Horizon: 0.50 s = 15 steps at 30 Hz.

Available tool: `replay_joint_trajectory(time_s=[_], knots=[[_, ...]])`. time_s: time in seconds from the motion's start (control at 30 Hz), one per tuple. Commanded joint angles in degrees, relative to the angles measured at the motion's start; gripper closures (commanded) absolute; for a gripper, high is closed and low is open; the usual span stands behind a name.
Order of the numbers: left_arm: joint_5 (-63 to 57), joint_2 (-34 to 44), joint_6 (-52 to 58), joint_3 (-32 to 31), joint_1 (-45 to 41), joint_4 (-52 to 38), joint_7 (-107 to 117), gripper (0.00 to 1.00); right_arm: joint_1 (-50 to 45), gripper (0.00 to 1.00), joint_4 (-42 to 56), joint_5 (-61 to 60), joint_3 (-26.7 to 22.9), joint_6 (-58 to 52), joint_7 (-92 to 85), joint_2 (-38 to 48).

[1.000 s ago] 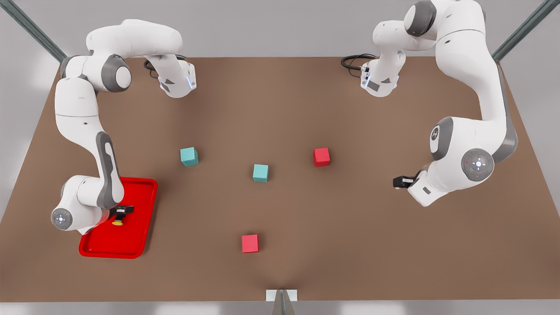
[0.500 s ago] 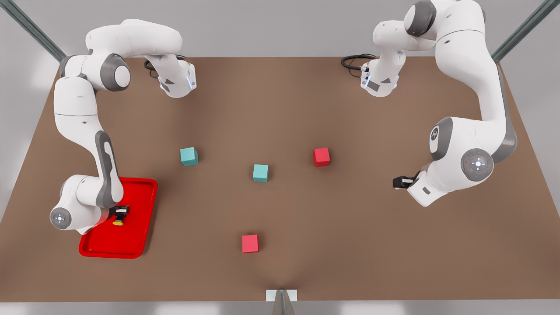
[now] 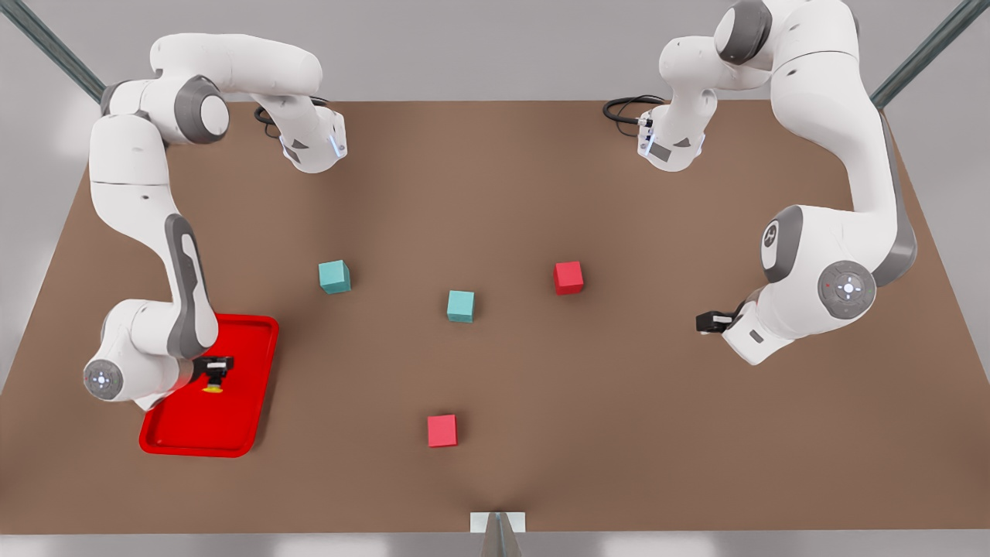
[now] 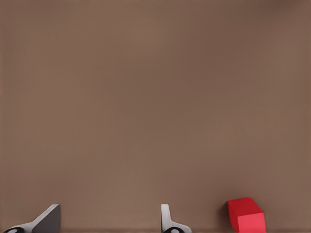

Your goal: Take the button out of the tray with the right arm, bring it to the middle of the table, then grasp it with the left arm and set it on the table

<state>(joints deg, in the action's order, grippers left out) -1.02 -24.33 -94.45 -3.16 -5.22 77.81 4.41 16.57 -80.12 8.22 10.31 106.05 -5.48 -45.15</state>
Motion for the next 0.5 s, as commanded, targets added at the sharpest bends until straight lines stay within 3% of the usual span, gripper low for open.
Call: replay_joint_trajectory(time_s=[0.0, 0.07, 0.27, 0.47], knots=[[-0.1, 0.1, 0.1, 0.0, 0.4, 0.0, -0.1, 0.0, -0.3, 0.62, -1.7, 0.0, 1.8, -3.7, 8.7, 1.9], [-0.3, 0.2, 0.1, 0.2, 0.6, 0.0, -0.9, 0.0, -2.4, 0.61, -3.9, -0.1, 4.3, -4.7, 15.1, 4.0], [-0.3, 0.2, 0.1, 0.4, 3.5, 0.0, -4.9, 0.0, -18.2, 0.6, -3.5, -14.0, 2.5, -6.1, 30.0, 5.9], [-0.2, 0.2, 0.1, 0.4, 5.2, 0.1, -6.1, 0.0, -45.7, 0.59, 0.7, -35.9, -15.7, -5.3, 42.0, 5.2]])
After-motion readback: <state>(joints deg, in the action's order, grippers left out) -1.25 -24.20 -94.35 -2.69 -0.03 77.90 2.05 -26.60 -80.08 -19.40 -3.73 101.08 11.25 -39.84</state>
